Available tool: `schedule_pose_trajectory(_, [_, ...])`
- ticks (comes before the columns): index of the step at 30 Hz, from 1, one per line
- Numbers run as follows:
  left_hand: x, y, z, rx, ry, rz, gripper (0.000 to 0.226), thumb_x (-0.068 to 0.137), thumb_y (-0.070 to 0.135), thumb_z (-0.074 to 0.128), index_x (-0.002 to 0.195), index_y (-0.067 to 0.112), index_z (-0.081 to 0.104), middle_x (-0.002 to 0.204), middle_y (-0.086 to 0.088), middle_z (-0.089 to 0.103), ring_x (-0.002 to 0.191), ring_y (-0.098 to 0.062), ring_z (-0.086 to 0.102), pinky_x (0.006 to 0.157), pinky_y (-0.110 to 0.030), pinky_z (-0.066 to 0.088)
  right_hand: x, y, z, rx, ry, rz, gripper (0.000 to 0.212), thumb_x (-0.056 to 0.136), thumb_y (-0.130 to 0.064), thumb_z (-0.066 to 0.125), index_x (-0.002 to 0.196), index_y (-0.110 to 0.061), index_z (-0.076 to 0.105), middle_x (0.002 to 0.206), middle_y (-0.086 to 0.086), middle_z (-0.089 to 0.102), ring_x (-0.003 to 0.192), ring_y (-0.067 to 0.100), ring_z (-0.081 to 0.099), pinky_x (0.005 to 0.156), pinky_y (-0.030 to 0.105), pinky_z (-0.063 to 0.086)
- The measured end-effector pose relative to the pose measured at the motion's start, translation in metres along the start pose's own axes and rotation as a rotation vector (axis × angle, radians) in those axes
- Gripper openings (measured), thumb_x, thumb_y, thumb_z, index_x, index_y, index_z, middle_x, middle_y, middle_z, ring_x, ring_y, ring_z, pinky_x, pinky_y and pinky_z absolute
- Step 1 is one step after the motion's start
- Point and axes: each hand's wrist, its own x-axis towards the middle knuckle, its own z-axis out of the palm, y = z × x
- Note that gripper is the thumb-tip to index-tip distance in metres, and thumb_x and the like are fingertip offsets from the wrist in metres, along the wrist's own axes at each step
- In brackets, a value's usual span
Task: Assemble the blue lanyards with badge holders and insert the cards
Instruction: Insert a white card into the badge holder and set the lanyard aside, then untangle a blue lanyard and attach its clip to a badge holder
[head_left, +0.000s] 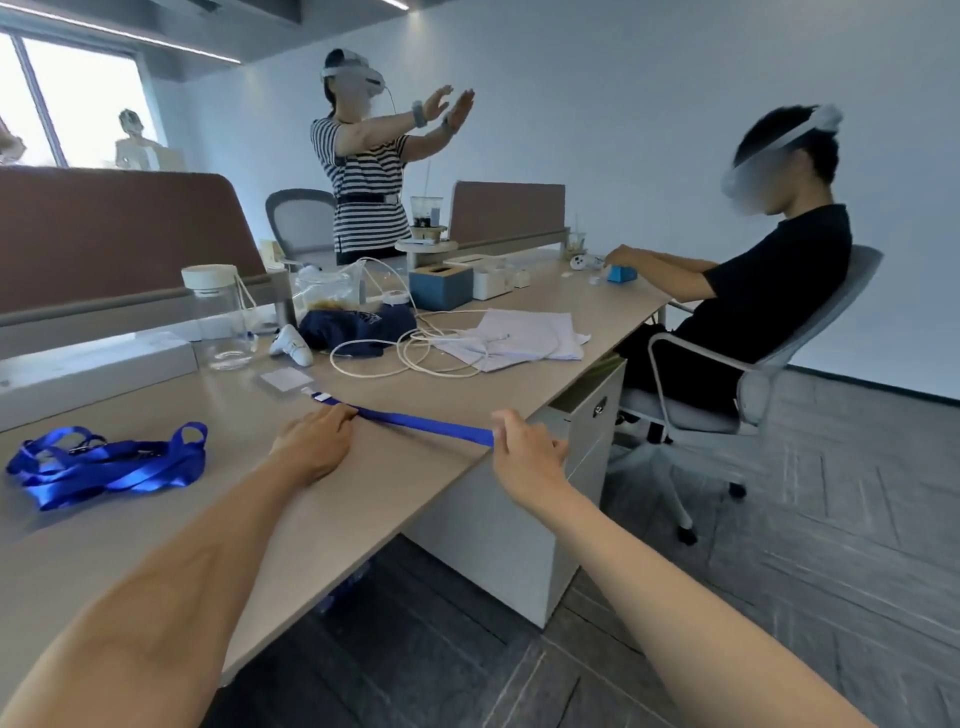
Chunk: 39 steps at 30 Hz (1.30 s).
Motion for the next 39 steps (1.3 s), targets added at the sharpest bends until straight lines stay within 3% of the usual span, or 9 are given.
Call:
schedule_pose_trajectory(5, [-0.003,0.0,-0.002,0.048,-0.042,0.012,0.047,0.1,0.027,0.023,0.145,0.028,0.034,0.151,0.0,0.038,0.137,-0.021,0.037,0.114,-0.042,0.027,-0.022,0.043,-0.037,0.002,-0.052,0.137,0.03,0.103,-0.022,0.028,0.12,-0.022,0.053,0.11,0.0,0.063,0.109,0.023,0.051,0.087,0.037,0.023])
schedule_pose_trajectory(9, [-0.011,0.002,-0.002,0.083,-0.057,-0.001,0.051,0.099,0.032,0.018,0.15,0.027,0.026,0.155,0.002,0.03,0.141,-0.019,0.03,0.116,-0.045,0.023,-0.03,0.049,-0.043,0.128,-0.079,0.151,0.025,0.102,-0.024,0.036,0.106,-0.021,0.061,0.091,-0.005,0.06,0.097,0.025,0.059,0.093,0.044,0.039])
schedule_pose_trajectory(14, [-0.035,0.018,0.0,0.073,-0.008,0.016,0.05,0.1,0.03,0.021,0.15,0.026,0.022,0.157,0.002,0.025,0.142,-0.021,0.027,0.114,-0.045,0.023,-0.035,0.042,-0.038,0.142,-0.119,0.093,0.017,0.098,-0.023,0.046,0.101,-0.021,0.063,0.091,0.0,0.064,0.079,0.021,0.061,0.076,0.036,0.048])
schedule_pose_trajectory(17, [-0.054,0.025,-0.003,0.052,-0.004,0.039,0.049,0.101,0.03,0.022,0.15,0.025,0.025,0.157,0.002,0.027,0.142,-0.021,0.028,0.115,-0.042,0.022,-0.035,0.041,-0.039,0.122,-0.142,0.109,0.019,0.095,-0.019,0.05,0.109,-0.018,0.063,0.101,0.001,0.063,0.087,0.02,0.061,0.077,0.034,0.048])
schedule_pose_trajectory(20, [-0.074,0.033,-0.005,0.022,0.017,0.046,0.047,0.101,0.03,0.022,0.147,0.023,0.032,0.155,0.001,0.03,0.141,-0.019,0.03,0.115,-0.04,0.022,-0.031,0.029,-0.039,0.107,-0.135,0.11,0.022,0.095,-0.019,0.049,0.112,-0.019,0.063,0.114,0.0,0.064,0.102,0.02,0.06,0.09,0.036,0.05])
schedule_pose_trajectory(24, [-0.116,0.038,-0.007,-0.09,0.108,0.046,0.041,0.1,0.029,0.031,0.137,0.021,0.047,0.143,-0.001,0.048,0.13,-0.022,0.044,0.109,-0.037,0.033,-0.028,-0.018,-0.027,0.041,-0.128,0.017,0.023,0.093,-0.019,0.047,0.105,-0.026,0.066,0.112,-0.005,0.066,0.109,0.019,0.058,0.097,0.042,0.045])
schedule_pose_trajectory(30, [-0.189,0.016,-0.03,-0.335,0.18,-0.098,0.032,0.097,0.023,0.041,0.124,0.023,0.059,0.129,0.001,0.059,0.114,-0.018,0.055,0.1,-0.037,0.045,-0.045,-0.121,0.022,0.077,-0.251,-0.25,0.022,0.092,-0.02,0.049,0.106,-0.024,0.066,0.112,-0.004,0.066,0.107,0.021,0.059,0.092,0.039,0.048])
schedule_pose_trajectory(34, [-0.253,-0.05,-0.063,-0.22,0.258,-0.208,0.033,0.096,0.019,0.042,0.124,0.022,0.06,0.129,0.0,0.06,0.118,-0.02,0.053,0.099,-0.032,0.042,-0.073,-0.206,0.068,0.072,-0.317,-0.451,0.022,0.093,-0.022,0.049,0.109,-0.026,0.065,0.111,-0.005,0.065,0.104,0.018,0.059,0.088,0.035,0.046])
schedule_pose_trajectory(39, [-0.348,-0.161,-0.107,-0.007,0.374,-0.487,0.034,0.095,0.019,0.045,0.128,0.022,0.055,0.136,-0.003,0.053,0.126,-0.02,0.044,0.105,-0.034,0.037,-0.122,-0.295,0.14,0.157,-0.442,-0.675,0.025,0.091,-0.02,0.05,0.113,-0.023,0.063,0.112,-0.002,0.063,0.103,0.02,0.061,0.09,0.039,0.05])
